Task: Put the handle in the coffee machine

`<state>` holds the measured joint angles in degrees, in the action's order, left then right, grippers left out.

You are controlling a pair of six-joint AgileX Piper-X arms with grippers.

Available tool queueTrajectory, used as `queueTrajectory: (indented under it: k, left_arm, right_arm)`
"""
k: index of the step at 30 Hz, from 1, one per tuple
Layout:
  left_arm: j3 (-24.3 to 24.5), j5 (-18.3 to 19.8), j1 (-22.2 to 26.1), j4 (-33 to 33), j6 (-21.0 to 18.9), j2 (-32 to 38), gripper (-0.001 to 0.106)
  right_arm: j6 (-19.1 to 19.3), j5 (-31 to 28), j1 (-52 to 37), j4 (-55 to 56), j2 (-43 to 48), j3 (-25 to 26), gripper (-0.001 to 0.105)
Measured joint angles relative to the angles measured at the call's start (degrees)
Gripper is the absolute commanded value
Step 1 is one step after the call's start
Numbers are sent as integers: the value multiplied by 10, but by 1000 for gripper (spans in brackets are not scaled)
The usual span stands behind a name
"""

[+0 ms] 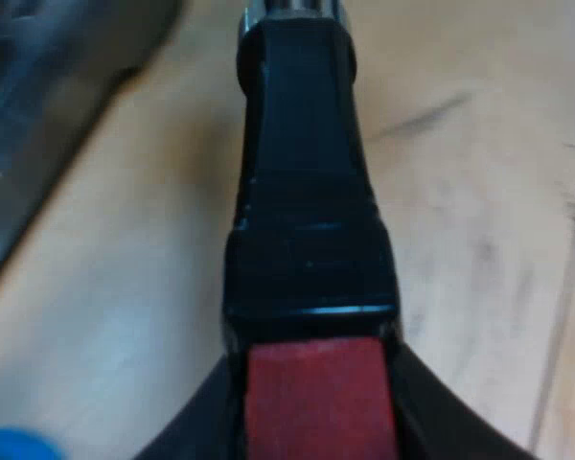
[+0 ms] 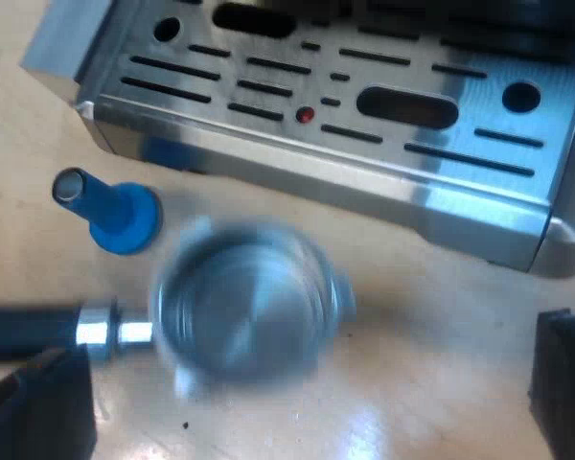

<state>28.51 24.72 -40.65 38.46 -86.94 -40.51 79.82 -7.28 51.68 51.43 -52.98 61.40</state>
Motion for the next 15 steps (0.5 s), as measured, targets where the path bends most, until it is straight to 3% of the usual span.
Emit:
queueTrajectory:
  k: [2,9,15]
  left_arm:
    - [2,0,63,9,13,0,0]
    - [2,0,145,27,30,0,0]
    - [2,-2,173,27,32,0,0]
  right_arm:
    - [3,-7,0,0,10,0,93]
    - [4,-43,11,-15,22,-2,93]
    - [4,-101,80,-52,22,-12,93]
